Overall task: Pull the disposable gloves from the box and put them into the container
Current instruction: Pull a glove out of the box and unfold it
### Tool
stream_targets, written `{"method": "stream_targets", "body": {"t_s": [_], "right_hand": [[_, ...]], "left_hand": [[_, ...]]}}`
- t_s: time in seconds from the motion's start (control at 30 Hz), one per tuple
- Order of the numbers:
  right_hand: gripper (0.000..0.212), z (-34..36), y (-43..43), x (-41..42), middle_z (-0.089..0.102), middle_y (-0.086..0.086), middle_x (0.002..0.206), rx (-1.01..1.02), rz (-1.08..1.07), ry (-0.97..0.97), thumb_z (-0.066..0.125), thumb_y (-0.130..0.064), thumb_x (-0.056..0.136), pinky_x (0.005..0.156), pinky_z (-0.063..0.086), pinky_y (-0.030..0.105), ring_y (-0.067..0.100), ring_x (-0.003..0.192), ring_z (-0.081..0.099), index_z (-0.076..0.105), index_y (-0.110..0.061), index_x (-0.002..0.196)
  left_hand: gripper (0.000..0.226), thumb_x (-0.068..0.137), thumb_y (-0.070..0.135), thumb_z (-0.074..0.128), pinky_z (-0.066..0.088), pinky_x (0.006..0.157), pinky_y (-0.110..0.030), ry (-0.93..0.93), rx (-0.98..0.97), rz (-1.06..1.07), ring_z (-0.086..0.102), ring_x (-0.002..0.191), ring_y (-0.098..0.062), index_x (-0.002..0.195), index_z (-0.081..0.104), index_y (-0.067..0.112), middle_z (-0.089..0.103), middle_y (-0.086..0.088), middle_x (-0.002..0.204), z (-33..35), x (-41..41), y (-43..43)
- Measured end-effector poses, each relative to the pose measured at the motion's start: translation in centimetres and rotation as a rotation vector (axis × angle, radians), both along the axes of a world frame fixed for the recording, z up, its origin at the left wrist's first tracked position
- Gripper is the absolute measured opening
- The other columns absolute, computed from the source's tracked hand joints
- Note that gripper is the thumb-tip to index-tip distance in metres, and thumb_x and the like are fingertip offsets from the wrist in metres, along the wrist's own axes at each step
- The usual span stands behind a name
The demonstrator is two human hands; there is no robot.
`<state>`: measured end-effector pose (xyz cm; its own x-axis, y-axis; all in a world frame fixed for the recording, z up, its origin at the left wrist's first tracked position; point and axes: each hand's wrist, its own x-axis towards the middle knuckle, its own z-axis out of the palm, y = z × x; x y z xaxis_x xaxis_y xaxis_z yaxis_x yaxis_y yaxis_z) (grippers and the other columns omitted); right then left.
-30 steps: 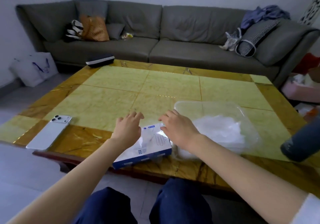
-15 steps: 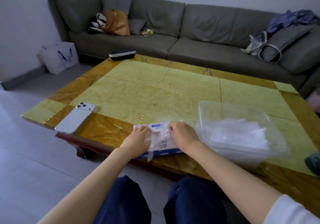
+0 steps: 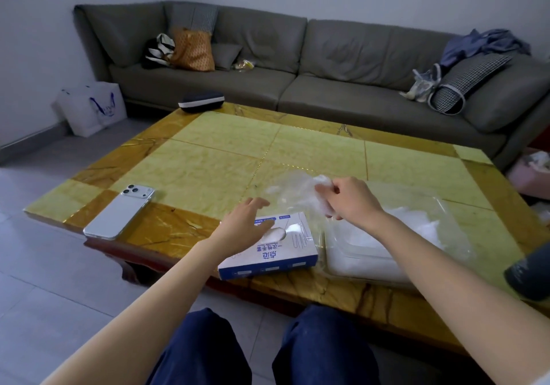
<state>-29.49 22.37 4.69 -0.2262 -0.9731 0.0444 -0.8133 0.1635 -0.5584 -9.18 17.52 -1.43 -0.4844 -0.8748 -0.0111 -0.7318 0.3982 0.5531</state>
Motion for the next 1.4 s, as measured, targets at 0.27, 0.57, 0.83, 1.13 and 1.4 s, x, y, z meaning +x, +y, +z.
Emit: {"method": "stream_targets", "body": {"t_s": [0.27, 0.57, 0.83, 1.13, 1.4], "right_hand": [[0.043, 0.5, 1.6, -0.8, 0.067, 0.003, 0.062, 0.109, -0.086, -0.361, 0.042, -0.032, 0.100, 0.042, 0.043, 0.013, 0.012, 0.054, 0.064, 0.062, -0.004, 0.075], [0.031, -0.7, 2.6, -3.3, 0.058, 0.015, 0.069, 0.181, -0.115, -0.414, 0.035, -0.012, 0.101, 0.050, 0.050, 0.019, 0.021, 0.066, 0.065, 0.049, -0.005, 0.074], [0.026, 1.3, 2.8, -4.7, 0.051, 0.009, 0.113, -0.218, -0.174, -0.187, 0.042, -0.001, 0.097, 0.081, 0.036, 0.020, 0.015, 0.099, 0.047, 0.042, 0.000, 0.123], [0.052, 3.1, 2.5, -1.3, 0.053, 0.008, 0.128, -0.282, 0.106, 0.105, 0.063, -0.025, 0.089, 0.090, 0.044, 0.027, 0.021, 0.113, 0.053, 0.040, -0.007, 0.132], [0.015, 1.9, 1.9, -4.7, 0.068, 0.008, 0.092, -0.310, -0.023, 0.049, 0.052, -0.014, 0.095, 0.075, 0.051, 0.034, 0.024, 0.084, 0.063, 0.064, -0.005, 0.099]], "left_hand": [[0.028, 0.090, 0.029, 0.061, 0.043, 0.071, -0.017, 0.492, 0.013, 0.052, 0.055, 0.088, -0.006, 0.115, 0.054, 0.018, 0.059, 0.007, 0.097, 2.5, -5.1, 2.8], [0.006, 0.088, 0.004, 0.061, 0.049, 0.072, -0.009, 0.536, -0.058, 0.073, 0.062, 0.077, -0.003, 0.091, 0.063, 0.010, 0.064, 0.007, 0.078, 4.9, -4.1, 0.7], [0.008, 0.091, 0.012, 0.058, 0.050, 0.076, -0.031, 0.220, -0.336, 0.025, 0.059, 0.083, -0.014, 0.089, 0.065, 0.014, 0.065, 0.005, 0.084, 8.5, -3.7, -1.2], [0.014, 0.091, 0.016, 0.060, 0.045, 0.078, -0.021, 0.014, -0.457, -0.240, 0.055, 0.088, -0.005, 0.103, 0.066, 0.017, 0.067, 0.005, 0.104, 12.1, -7.0, 0.9], [0.041, 0.096, 0.040, 0.045, 0.044, 0.087, -0.022, 0.004, -0.330, -0.188, 0.054, 0.100, -0.009, 0.128, 0.051, 0.015, 0.059, -0.002, 0.122, 11.5, -7.2, 0.7]]}}
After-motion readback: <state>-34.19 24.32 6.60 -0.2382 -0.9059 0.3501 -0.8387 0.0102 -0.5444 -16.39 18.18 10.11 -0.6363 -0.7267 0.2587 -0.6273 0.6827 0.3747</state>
